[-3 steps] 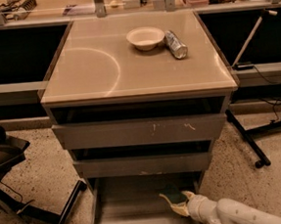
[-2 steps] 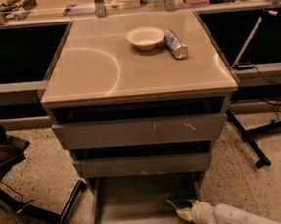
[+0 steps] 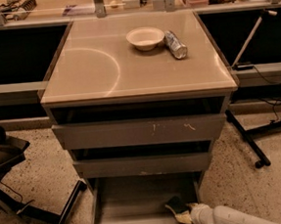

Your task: Place sponge into bottom drawer

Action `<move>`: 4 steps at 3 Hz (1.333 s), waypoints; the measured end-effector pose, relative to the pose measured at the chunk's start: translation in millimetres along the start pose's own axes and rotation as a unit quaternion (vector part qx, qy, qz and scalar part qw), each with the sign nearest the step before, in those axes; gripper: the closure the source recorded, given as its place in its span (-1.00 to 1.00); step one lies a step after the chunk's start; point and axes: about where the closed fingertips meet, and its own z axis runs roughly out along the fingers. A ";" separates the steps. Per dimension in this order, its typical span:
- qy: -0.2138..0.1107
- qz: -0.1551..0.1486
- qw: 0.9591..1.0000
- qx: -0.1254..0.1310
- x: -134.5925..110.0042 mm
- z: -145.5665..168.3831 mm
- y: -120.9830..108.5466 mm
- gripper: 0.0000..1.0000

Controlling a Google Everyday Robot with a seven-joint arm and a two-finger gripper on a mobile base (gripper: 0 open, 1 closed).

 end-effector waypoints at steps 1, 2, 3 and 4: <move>0.000 0.000 1.000 0.000 0.0 0.0 0.0 0.17; 0.000 0.000 1.000 0.000 0.0 0.1 0.1 -0.30; 0.000 0.000 1.000 0.000 0.0 0.1 0.1 -0.76; 0.000 0.000 1.000 0.000 0.0 0.1 0.2 -1.00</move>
Offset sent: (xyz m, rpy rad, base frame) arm 0.0000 0.0000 0.0000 0.0000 0.0000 0.0000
